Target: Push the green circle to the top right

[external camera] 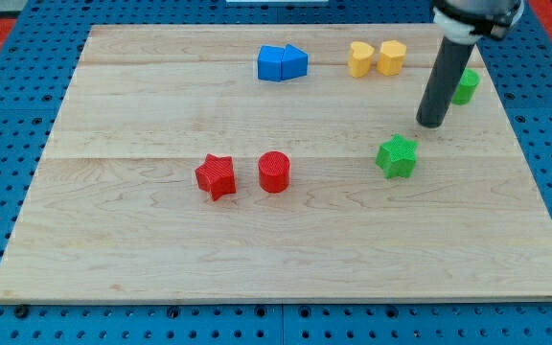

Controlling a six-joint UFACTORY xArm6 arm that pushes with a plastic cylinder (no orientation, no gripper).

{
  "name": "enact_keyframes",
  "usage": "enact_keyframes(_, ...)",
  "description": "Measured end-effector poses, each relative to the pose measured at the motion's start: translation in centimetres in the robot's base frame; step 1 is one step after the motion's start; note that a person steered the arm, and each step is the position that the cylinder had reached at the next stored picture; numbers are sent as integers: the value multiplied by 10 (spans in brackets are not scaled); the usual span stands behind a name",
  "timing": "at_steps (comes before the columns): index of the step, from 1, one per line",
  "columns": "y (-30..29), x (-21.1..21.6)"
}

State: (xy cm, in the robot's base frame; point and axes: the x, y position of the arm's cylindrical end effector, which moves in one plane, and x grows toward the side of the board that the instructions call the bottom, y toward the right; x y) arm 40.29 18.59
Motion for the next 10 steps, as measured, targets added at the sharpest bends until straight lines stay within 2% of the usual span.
enact_keyframes(1, 63, -9)
enact_keyframes(2, 84, -39)
enact_keyframes(3, 68, -67)
enact_keyframes(5, 71, -95)
enact_keyframes(6, 64, -82)
enact_keyframes(7, 26, -86)
enact_keyframes(10, 24, -107)
